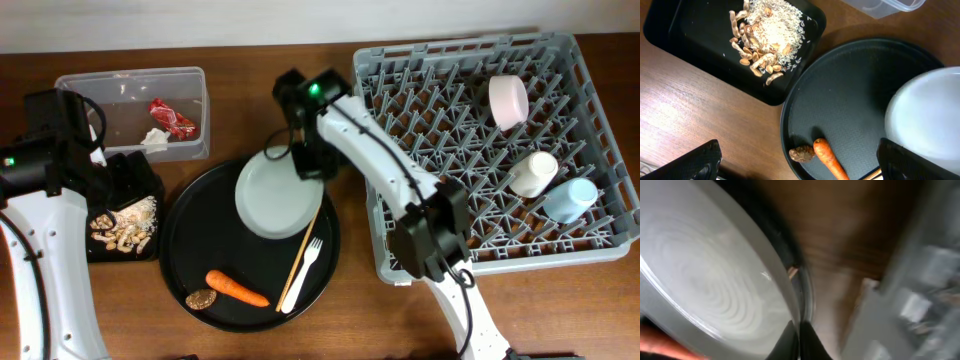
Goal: Sort waste into correct bins and load items into the dishwasher rack
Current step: 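Grasp white plate rim with right gripper and lift it toward rack, then lower white plate upright into rack slot and release with right gripper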
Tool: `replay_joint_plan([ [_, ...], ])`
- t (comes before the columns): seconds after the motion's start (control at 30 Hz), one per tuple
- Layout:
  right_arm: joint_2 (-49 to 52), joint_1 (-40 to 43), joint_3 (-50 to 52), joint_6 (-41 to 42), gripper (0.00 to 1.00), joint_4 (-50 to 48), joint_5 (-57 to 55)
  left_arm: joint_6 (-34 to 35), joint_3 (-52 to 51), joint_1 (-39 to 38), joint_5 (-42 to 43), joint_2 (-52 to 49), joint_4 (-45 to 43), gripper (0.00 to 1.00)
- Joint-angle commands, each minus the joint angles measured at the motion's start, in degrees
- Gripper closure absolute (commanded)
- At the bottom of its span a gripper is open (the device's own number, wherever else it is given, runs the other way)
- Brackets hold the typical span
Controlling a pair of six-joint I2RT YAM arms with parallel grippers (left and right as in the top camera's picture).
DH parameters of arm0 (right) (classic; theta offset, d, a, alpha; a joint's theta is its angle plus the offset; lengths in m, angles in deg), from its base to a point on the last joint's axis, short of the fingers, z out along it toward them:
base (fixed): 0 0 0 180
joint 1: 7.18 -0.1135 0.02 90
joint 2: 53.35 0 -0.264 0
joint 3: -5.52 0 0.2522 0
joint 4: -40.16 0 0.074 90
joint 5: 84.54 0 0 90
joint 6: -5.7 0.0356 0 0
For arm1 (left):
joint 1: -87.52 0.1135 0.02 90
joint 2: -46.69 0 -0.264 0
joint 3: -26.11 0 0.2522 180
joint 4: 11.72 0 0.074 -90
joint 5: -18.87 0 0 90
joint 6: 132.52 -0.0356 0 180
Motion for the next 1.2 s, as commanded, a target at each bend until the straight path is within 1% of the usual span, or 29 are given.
replay_joint_plan([
  [0.0,-4.39,1.31,-10.19,-4.44,0.96,2.23,-8.61,0.59,-0.39,0.24,0.61,0.76,-0.13,0.01],
  [0.13,-10.10,3.13,-11.04,-4.44,0.96,2.23,-13.94,0.59,-0.39,0.24,0.61,0.76,-0.13,0.01],
  [0.2,-12.61,4.13,-11.04,-4.46,0.96,2.23,-14.86,0.59,-0.39,0.24,0.61,0.76,-0.13,0.01],
  [0.43,-24.37,12.39,-9.18,-6.56,0.96,2.23,-12.59,0.59,-0.39,0.24,0.61,0.76,-0.11,0.01],
  [0.53,-30.21,17.00,-3.41,-6.62,0.96,2.23,-12.17,0.59,-0.39,0.24,0.61,0.76,-0.11,0.01],
  [0.6,-34.49,20.28,2.51,-8.13,0.96,2.21,-12.20,0.59,-0.39,0.24,0.61,0.76,-0.11,0.01],
  [0.83,-48.92,33.22,24.68,-8.07,0.96,2.21,-12.87,0.59,-0.39,0.24,0.61,0.76,-0.15,0.01],
  [0.9,-50.82,35.95,28.15,-7.80,0.96,0.87,-20.28,0.59,-0.39,0.24,0.61,0.76,-0.15,0.01],
  [0.97,-50.62,36.48,29.03,-7.39,0.96,-2.82,-28.37,0.59,-0.39,0.24,0.63,0.76,-0.20,0.01],
  [1.0,-50.25,36.44,29.03,-7.23,0.96,-5.38,-30.53,0.59,-0.39,0.24,0.63,0.76,-0.20,0.01],
  [1.17,-47.95,36.37,29.03,-1.33,0.96,-15.72,-40.94,0.59,-0.39,0.24,0.63,0.76,-0.33,0.01],
])
